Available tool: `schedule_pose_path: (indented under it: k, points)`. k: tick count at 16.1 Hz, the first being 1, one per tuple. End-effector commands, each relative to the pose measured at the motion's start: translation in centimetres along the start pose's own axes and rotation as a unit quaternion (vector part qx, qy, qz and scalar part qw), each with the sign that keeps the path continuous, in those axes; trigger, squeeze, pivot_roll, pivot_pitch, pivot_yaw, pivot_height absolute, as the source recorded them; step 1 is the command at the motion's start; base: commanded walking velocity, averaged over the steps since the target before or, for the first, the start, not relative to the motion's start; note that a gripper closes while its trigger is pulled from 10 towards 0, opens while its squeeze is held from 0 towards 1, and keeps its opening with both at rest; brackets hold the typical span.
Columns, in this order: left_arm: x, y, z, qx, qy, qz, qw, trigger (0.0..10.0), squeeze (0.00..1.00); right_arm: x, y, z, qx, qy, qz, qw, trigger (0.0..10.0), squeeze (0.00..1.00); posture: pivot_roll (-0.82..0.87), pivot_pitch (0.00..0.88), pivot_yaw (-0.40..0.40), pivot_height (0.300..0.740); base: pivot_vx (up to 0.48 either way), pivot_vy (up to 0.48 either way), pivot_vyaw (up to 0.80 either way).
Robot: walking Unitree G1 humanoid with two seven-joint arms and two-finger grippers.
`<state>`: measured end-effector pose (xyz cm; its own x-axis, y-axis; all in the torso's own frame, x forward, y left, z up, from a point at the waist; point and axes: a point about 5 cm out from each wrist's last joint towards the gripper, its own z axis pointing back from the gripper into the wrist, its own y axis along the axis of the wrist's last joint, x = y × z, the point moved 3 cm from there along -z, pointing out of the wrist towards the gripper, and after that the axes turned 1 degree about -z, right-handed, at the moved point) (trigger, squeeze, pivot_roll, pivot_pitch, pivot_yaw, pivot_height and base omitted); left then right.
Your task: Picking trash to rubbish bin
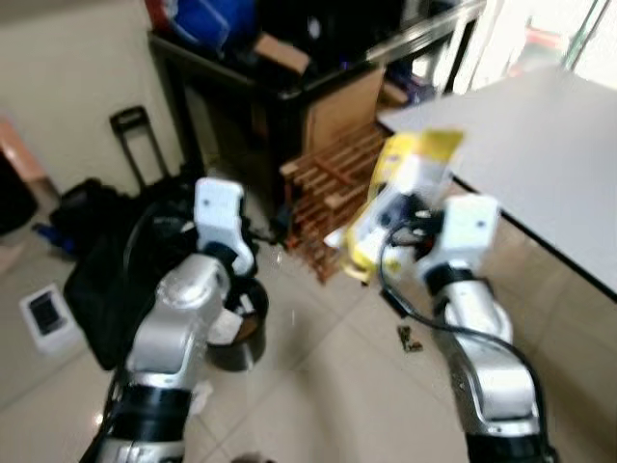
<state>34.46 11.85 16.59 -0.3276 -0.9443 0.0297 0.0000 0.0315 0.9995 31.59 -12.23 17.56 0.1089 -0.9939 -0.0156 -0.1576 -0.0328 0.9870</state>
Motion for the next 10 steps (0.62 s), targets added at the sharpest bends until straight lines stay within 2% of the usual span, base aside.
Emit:
schedule_pose_path:
  k: [1,7,8,10]
  points:
    - [0.35,-0.11,-0.05,-0.004,-0.007,0.000,1.000,10.0,0.00,0.43,0.38,-0.08,0.007,-0.007,0.001,1.000,10.0,0.00,0.01,0.075,0.031,0.740,0.000,0.368,0.00]
    - [0.38,-0.27,0.03,-0.009,-0.007,-0.003,1.000,10.0,0.00,0.38,0.24,-0.09,0.004,-0.006,0.000,1.000,10.0,0.00,0.01,0.074,0.030,0.740,0.000,0.342,0.00]
    - [0.42,-0.16,0.03,-0.004,-0.008,-0.011,1.000,10.0,0.00,0.33,0.23,-0.12,0.004,-0.005,-0.001,1.000,10.0,0.00,0.02,0.080,0.029,0.740,0.000,0.000,0.00]
    - [0.50,-0.14,-0.06,-0.003,-0.010,-0.004,1.000,10.0,0.00,0.28,0.25,-0.17,0.004,-0.003,0.000,1.000,10.0,0.00,0.02,0.080,0.029,0.740,0.000,0.000,0.00]
